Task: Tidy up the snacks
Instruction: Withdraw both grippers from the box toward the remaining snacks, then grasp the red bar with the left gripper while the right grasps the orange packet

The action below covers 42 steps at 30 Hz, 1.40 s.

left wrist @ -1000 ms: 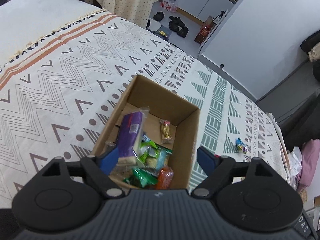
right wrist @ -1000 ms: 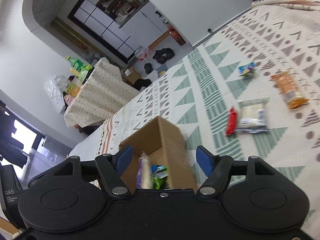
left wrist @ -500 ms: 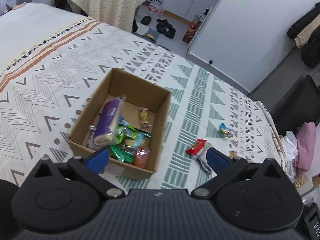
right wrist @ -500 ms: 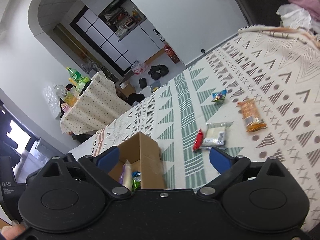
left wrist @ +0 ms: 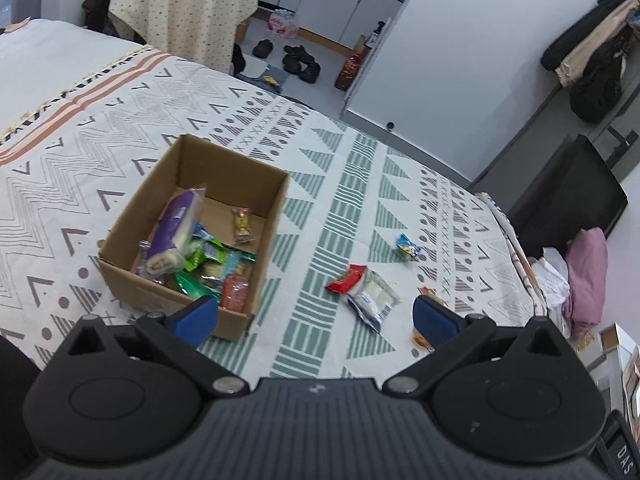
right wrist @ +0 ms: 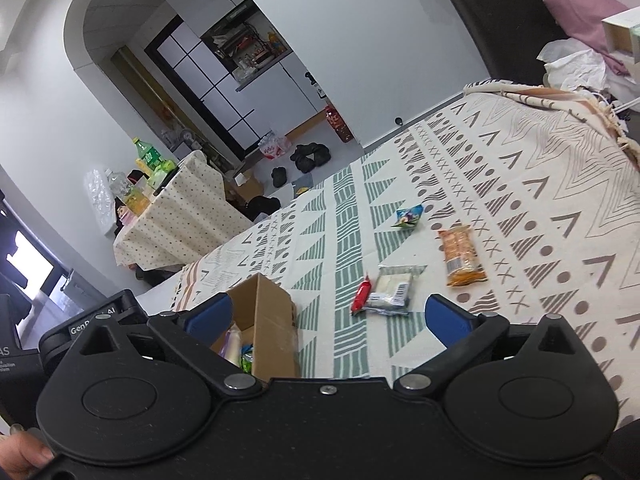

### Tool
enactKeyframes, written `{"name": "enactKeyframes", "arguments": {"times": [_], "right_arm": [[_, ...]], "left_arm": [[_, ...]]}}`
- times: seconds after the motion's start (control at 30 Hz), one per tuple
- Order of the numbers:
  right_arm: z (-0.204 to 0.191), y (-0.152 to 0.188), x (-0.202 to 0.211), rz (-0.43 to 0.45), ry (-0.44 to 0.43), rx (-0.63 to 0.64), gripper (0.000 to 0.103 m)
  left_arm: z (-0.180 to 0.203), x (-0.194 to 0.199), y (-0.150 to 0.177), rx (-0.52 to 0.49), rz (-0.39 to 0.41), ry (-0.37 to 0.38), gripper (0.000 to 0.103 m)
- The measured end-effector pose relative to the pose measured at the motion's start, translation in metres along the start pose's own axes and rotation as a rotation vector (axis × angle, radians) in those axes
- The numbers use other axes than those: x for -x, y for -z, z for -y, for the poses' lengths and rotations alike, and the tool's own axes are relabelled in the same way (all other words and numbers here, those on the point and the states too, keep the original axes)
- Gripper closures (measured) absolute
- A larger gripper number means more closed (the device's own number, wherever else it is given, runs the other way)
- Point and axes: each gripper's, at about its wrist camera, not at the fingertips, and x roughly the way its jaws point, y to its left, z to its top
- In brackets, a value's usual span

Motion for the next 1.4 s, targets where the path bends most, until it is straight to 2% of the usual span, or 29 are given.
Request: {"name": "enactKeyframes", "arguments": {"times": [0.3, 0.67, 0.9, 1.27, 1.4], "right_arm": [[0.036, -0.002, 0.012, 0.001, 0.044, -0.008, 0.0], [0.077, 0.003, 0.008, -0.015, 0.097, -0.033, 0.0], [0.101, 0.005, -0.01, -0.038, 0.094, -0.119, 0.0], [0.134, 0.0, -0.062, -0.085, 0.022, -0.268, 0.002], [0.142, -0.002, -0.084, -0.111, 0.025, -0.296, 0.006]], "left_arm": [[0.02, -0.004, 0.014, -0.025, -0.026, 0.045, 0.0], [0.043, -0.027, 0.028, -0.061, -0.07, 0.01, 0.0], [0.055, -0.053, 0.034, -0.098, -0.087, 0.022, 0.0], [0.069, -0.109, 0.032, -0.149, -0.104, 0.022, 0.003], [0.073, -0.127, 0.031, -0.177, -0.116, 0.024, 0.009]]}}
